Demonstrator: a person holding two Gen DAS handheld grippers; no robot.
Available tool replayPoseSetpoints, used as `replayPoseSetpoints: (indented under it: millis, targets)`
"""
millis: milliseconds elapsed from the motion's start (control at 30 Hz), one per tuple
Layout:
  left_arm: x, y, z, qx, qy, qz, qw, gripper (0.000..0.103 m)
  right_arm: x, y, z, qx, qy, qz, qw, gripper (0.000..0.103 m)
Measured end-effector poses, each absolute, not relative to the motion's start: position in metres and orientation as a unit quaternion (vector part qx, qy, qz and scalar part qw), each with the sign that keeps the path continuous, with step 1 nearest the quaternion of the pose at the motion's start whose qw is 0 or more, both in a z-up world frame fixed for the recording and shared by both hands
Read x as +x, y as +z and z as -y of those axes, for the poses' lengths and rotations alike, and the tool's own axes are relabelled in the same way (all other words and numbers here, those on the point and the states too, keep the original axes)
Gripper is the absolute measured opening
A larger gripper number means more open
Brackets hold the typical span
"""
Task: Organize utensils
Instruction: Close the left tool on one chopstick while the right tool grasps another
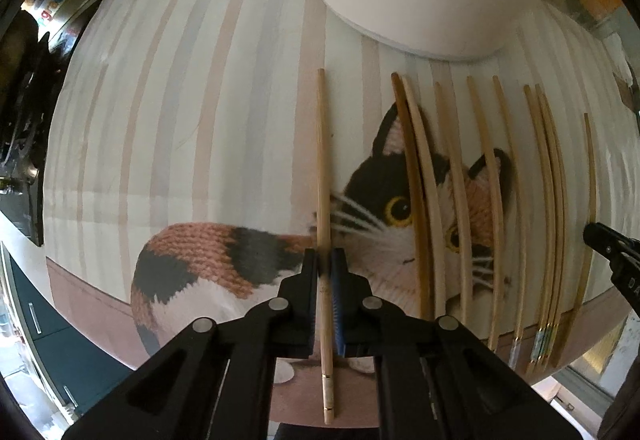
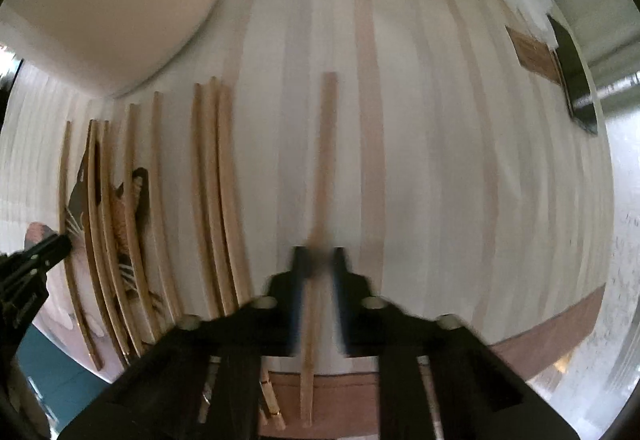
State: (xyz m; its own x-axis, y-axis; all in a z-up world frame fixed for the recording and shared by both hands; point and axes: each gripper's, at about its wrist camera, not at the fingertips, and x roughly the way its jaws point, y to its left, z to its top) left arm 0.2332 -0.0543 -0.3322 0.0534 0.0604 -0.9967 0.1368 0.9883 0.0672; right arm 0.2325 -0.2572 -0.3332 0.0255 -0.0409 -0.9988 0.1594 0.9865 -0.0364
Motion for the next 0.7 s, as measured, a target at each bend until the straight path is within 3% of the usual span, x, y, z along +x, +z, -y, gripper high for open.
replayPoseSetpoints:
  millis: [467,700]
  targets:
    - [0.212,-0.332,0.05,0.079,-0.028,-0.693,0.716,0.005,0.174,-0.328,0.259,0.07,-0.07,-0.713,0.694,0.008]
    - [0.242,-0.333,0.048,0.081,-0.012,-0.692,0.717,0.017,0.196,-0.332,0.291,0.097,-0.079,-0.726,0.676,0.008]
